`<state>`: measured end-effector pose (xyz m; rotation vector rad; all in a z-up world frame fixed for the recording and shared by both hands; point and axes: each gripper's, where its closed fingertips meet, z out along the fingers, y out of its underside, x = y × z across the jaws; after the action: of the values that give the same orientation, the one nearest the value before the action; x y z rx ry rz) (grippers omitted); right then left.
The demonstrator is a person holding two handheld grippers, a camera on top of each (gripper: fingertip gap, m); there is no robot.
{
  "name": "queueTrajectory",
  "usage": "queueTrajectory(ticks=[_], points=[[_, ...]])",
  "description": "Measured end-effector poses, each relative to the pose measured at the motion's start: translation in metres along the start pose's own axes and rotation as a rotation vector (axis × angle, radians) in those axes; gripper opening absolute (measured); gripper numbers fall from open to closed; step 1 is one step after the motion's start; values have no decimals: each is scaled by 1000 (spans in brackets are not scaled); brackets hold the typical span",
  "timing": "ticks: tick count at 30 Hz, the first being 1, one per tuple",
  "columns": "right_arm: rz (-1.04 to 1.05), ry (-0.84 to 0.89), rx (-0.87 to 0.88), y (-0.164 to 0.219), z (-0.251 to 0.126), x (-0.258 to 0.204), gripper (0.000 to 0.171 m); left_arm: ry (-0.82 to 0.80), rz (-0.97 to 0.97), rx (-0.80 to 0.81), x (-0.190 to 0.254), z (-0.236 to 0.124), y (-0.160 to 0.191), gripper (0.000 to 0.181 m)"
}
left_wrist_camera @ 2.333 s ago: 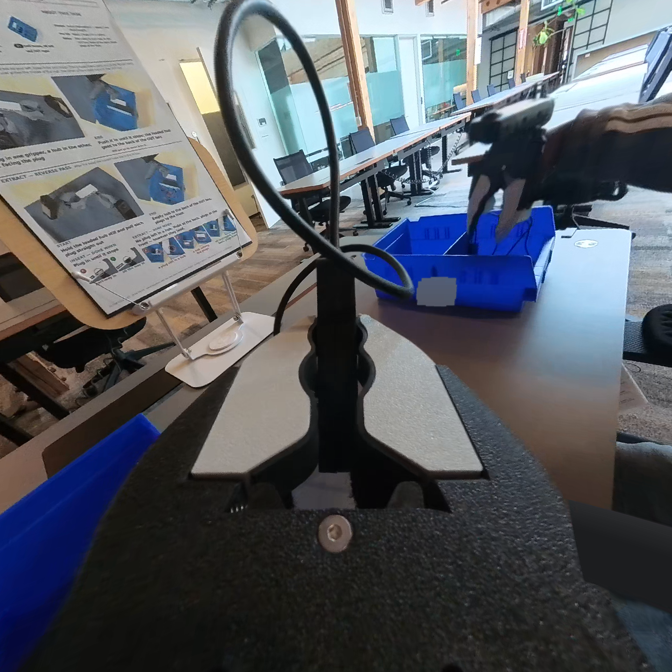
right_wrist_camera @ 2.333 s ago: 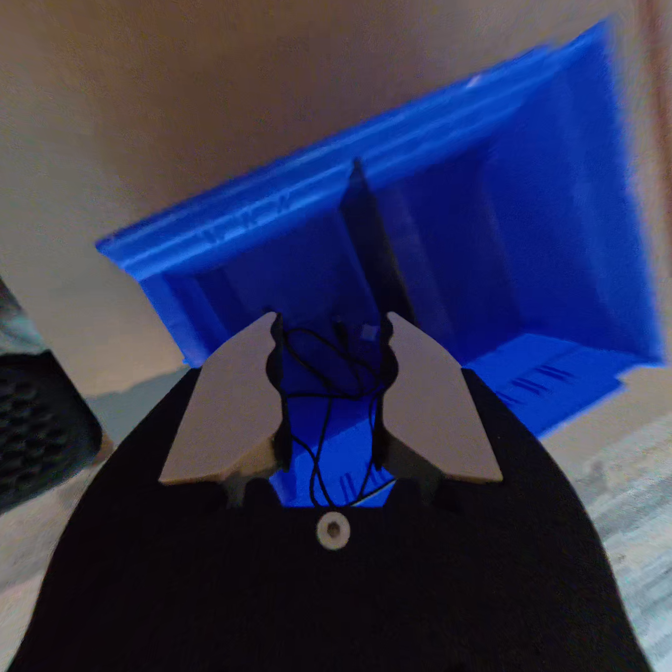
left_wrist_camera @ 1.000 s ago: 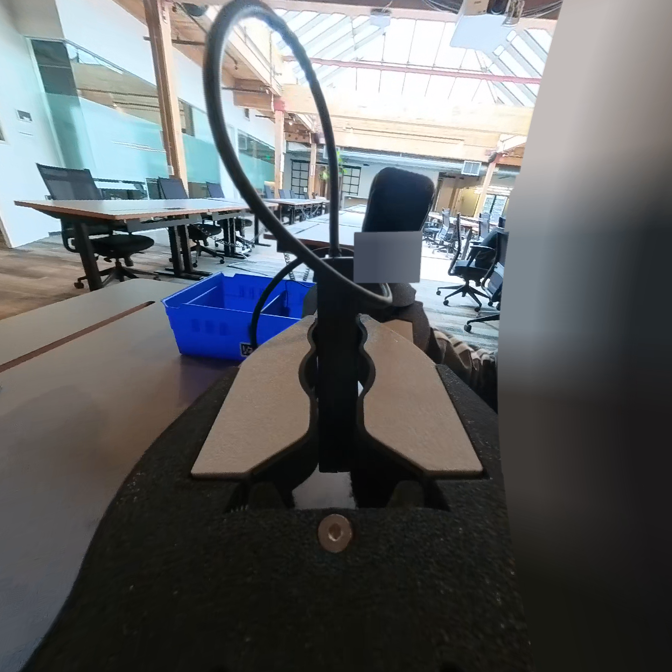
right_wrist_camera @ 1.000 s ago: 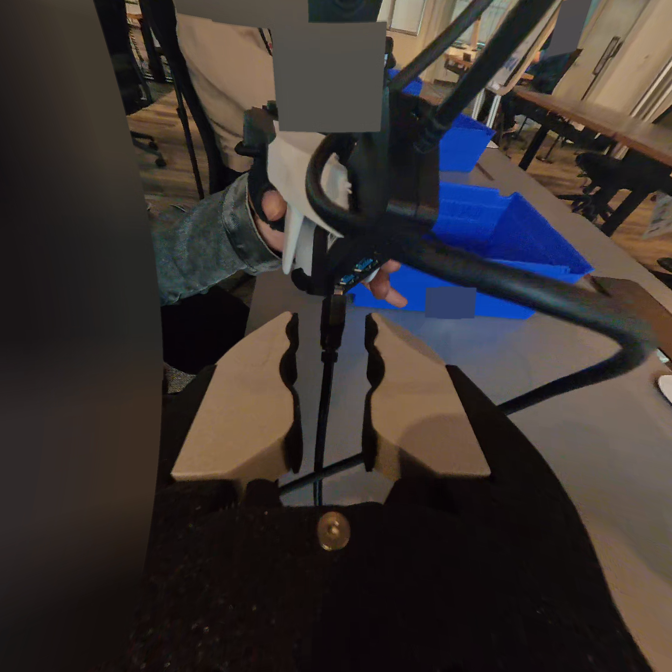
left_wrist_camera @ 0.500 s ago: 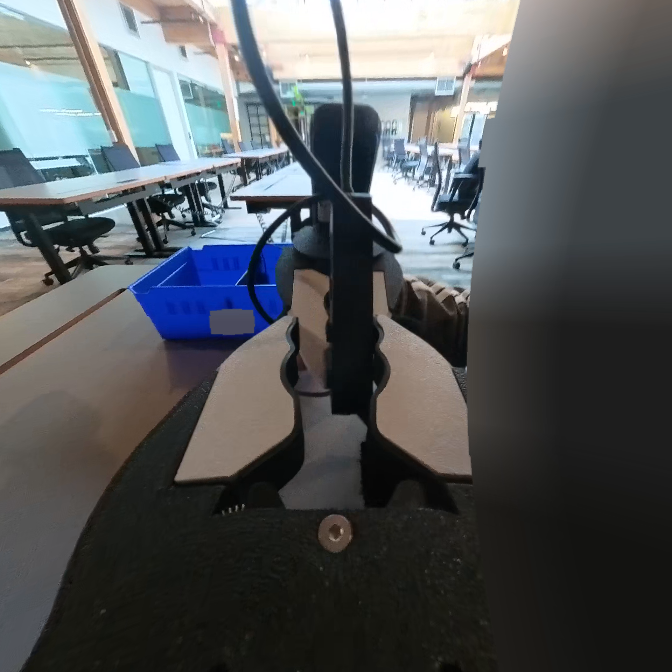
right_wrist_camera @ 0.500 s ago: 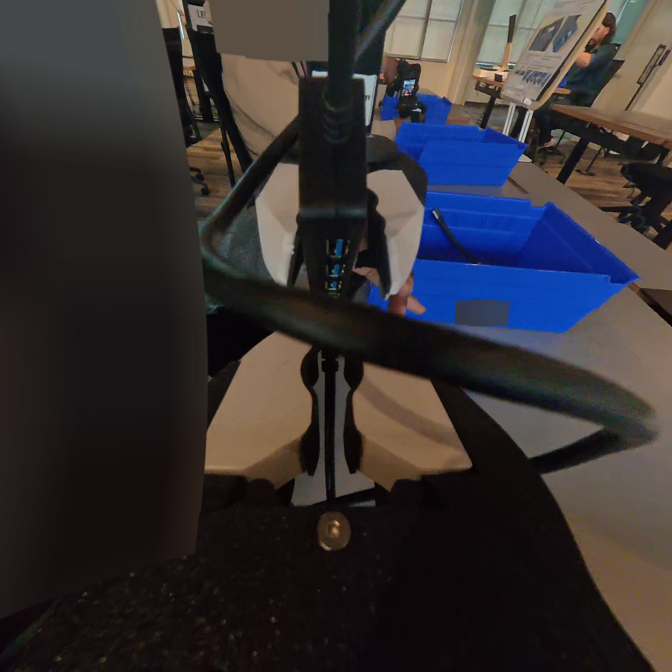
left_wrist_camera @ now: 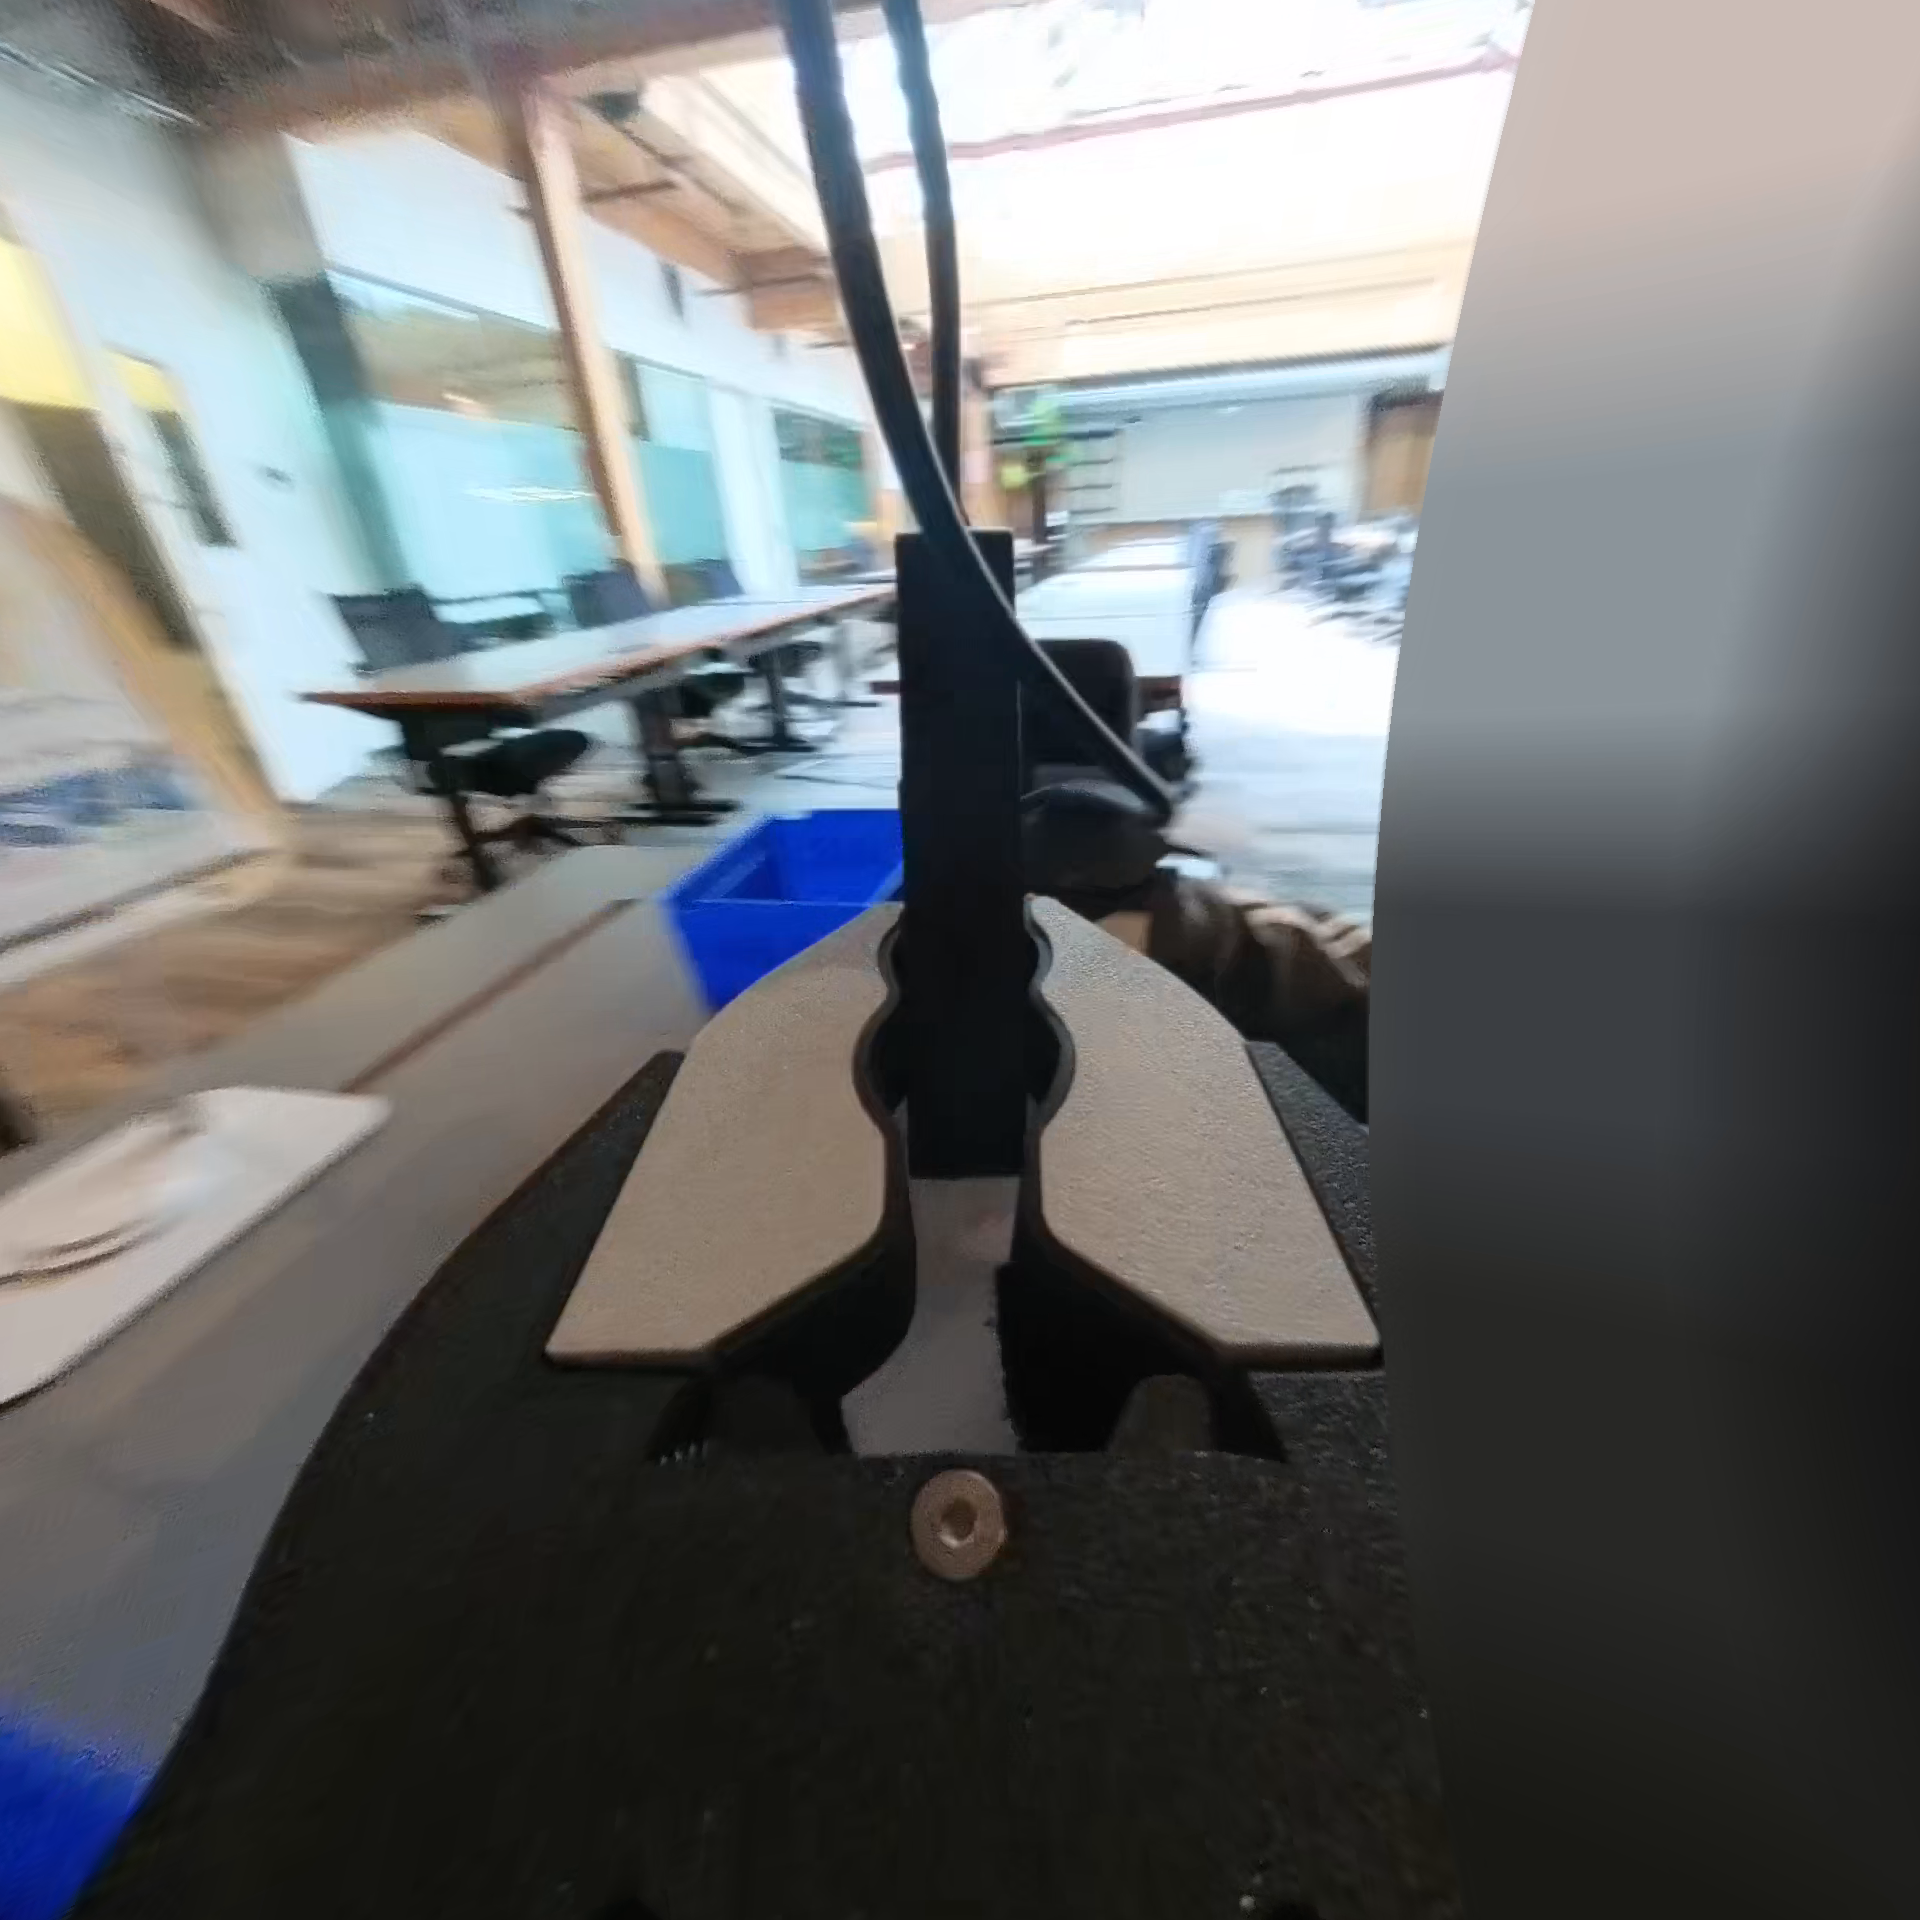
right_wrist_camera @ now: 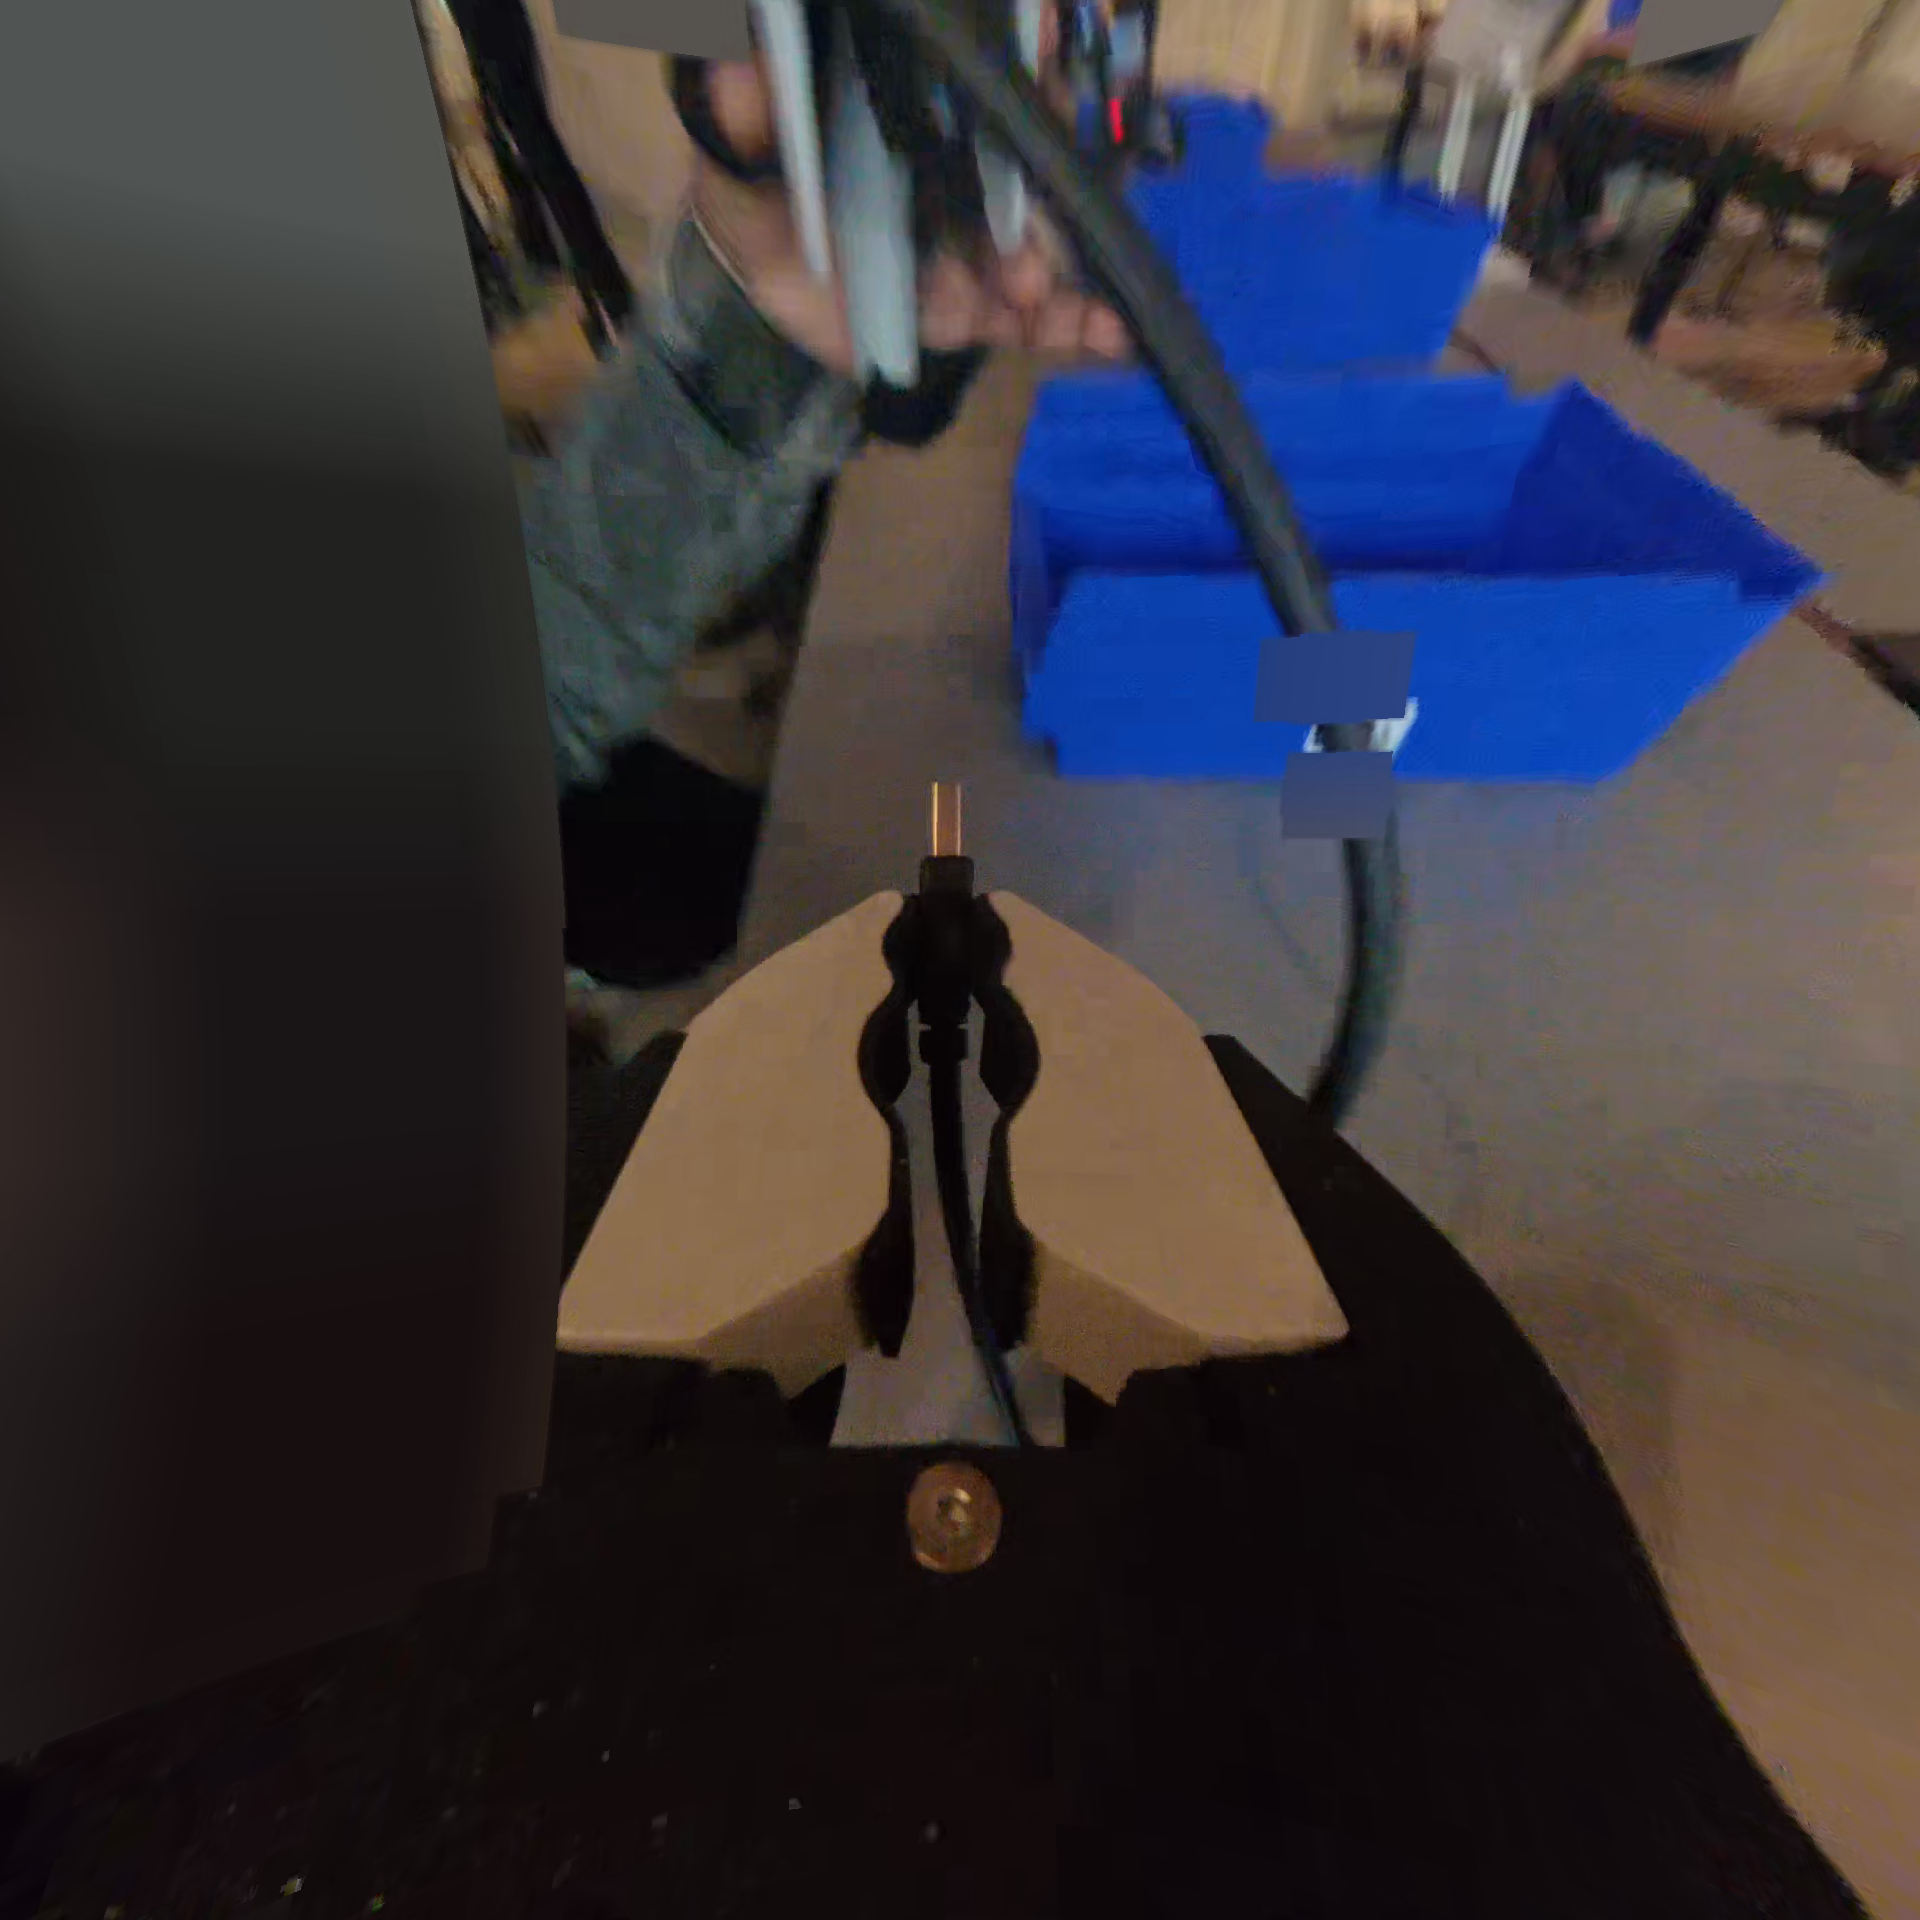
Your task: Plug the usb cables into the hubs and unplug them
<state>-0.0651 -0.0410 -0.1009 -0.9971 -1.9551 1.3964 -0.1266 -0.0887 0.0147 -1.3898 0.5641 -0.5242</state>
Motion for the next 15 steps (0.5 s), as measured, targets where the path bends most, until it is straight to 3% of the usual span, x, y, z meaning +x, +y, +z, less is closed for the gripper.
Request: queueTrajectory(ticks=[2, 6, 10, 15], points=[[-18, -19, 118, -24, -14, 2, 8, -132, 46, -7, -20, -25, -5, 17], [-12, -61, 315, -61, -51, -9, 8, -221, 28, -14, -40, -22, 4, 17], [-19, -79, 562, -103, -109, -25, 8, -274, -12, -9, -54, -14, 15, 17], [-107, 30, 778, -152, -190, -36, 8, -453, 29, -52, -78, -23, 22, 17]])
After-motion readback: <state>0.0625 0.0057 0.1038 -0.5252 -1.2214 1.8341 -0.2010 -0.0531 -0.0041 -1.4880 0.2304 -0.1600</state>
